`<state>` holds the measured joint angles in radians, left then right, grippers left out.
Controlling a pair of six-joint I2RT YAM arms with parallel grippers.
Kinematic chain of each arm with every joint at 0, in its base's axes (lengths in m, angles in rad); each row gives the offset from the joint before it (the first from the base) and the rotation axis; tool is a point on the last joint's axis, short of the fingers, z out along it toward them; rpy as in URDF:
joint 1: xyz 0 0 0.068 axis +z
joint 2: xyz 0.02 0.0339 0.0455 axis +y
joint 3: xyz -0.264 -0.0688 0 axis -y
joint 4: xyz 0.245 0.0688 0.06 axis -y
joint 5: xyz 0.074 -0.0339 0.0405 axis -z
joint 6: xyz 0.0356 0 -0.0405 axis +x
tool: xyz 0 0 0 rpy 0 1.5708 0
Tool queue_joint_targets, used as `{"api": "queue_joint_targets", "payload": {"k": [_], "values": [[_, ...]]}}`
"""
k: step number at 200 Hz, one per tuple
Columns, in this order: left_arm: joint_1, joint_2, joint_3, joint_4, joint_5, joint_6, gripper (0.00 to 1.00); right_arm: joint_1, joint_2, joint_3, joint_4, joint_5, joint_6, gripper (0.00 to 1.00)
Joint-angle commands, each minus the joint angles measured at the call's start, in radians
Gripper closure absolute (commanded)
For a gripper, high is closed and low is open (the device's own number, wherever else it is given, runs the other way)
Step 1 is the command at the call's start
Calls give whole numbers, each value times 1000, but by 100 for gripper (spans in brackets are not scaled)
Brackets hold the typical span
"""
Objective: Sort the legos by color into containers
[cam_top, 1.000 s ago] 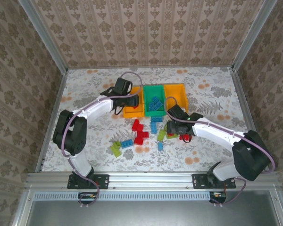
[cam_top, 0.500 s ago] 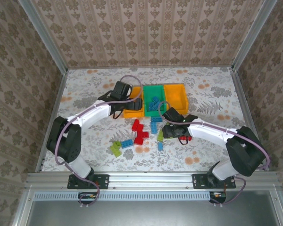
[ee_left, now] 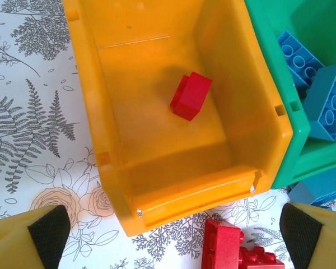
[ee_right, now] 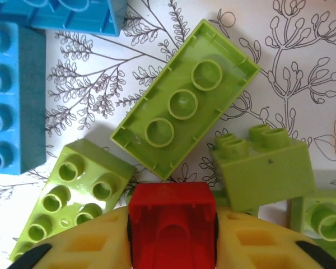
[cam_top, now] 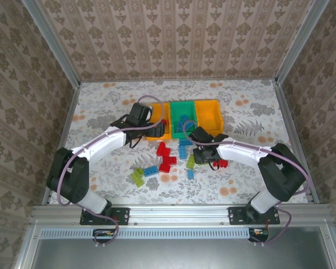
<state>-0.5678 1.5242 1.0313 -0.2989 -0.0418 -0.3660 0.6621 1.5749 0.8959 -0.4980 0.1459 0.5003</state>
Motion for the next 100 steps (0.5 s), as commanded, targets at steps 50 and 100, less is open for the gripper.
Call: {"api": "queue_joint_targets", "payload": {"k": [50,100], "values": [[3,-90,-64,5,-38,6,0,3,-109,169,78,-86,21,72],[3,-169,-150,-8,-34,42,0,-22,154,474,147,-254,58,72]]}}
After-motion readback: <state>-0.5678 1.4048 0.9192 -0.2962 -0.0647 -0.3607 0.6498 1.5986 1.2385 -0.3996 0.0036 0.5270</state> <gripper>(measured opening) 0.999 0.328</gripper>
